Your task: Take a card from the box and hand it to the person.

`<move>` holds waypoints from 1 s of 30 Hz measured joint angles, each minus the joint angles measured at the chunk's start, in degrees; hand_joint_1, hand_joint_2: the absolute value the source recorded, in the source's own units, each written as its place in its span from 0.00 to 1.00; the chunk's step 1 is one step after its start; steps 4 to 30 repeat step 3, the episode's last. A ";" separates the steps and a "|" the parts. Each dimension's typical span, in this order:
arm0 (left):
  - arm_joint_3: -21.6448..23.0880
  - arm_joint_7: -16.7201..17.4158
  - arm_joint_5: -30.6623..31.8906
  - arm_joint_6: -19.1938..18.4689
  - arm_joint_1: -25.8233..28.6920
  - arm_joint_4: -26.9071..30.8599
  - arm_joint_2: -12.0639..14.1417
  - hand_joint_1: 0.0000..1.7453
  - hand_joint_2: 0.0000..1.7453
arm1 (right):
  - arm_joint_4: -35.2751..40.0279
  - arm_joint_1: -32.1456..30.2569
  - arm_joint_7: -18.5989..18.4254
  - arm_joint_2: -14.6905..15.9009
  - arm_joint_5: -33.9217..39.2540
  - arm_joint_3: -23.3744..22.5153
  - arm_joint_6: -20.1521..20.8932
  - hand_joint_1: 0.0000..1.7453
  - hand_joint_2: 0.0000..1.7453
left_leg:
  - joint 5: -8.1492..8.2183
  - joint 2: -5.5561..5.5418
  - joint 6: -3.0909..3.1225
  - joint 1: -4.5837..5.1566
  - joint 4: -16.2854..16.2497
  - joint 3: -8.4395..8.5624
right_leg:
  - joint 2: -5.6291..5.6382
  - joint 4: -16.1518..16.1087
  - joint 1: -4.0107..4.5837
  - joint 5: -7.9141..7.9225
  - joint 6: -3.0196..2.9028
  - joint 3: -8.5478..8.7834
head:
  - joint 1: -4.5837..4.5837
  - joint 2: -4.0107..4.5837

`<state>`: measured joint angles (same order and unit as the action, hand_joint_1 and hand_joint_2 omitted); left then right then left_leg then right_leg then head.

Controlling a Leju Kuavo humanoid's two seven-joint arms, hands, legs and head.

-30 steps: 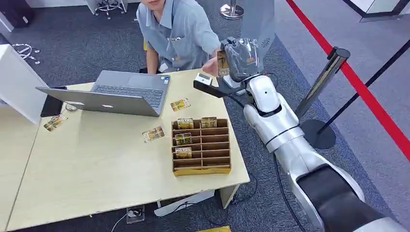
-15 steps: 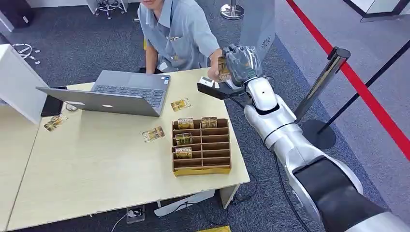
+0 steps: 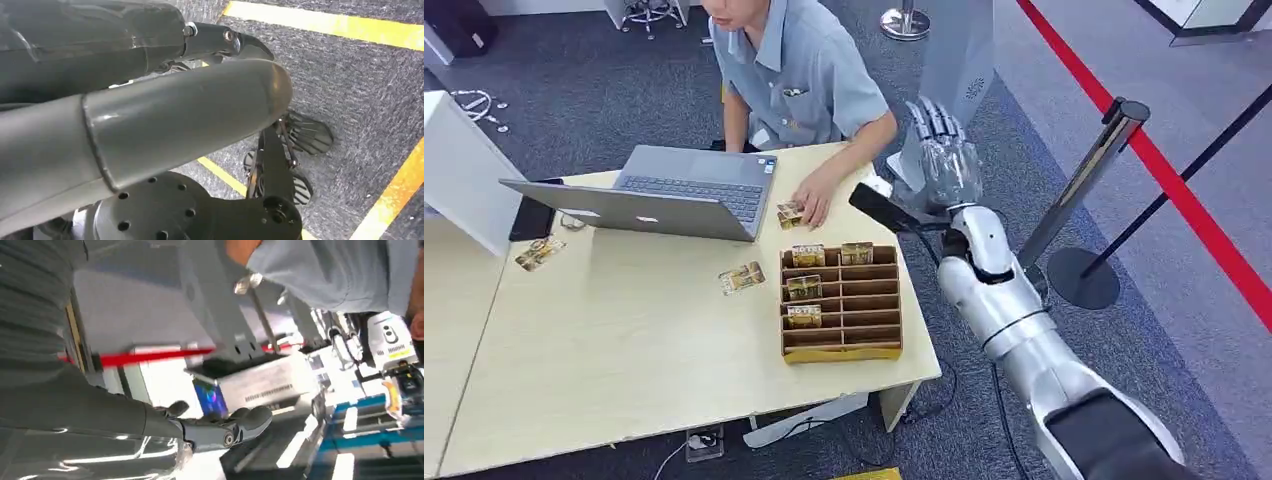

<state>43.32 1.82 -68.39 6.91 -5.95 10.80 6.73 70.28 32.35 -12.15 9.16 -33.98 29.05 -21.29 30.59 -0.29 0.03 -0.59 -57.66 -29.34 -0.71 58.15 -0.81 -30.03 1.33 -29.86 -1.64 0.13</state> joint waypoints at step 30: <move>-0.07 -0.48 -0.79 0.72 0.05 0.00 -0.48 0.00 0.00 | 9.36 -5.53 -0.26 0.65 10.65 -1.09 3.91 0.00 1.00 | 0.01 0.01 0.00 0.00 0.00 0.00 | 0.01 -0.01 0.00 0.00 0.00 -0.01 | 0.07 0.00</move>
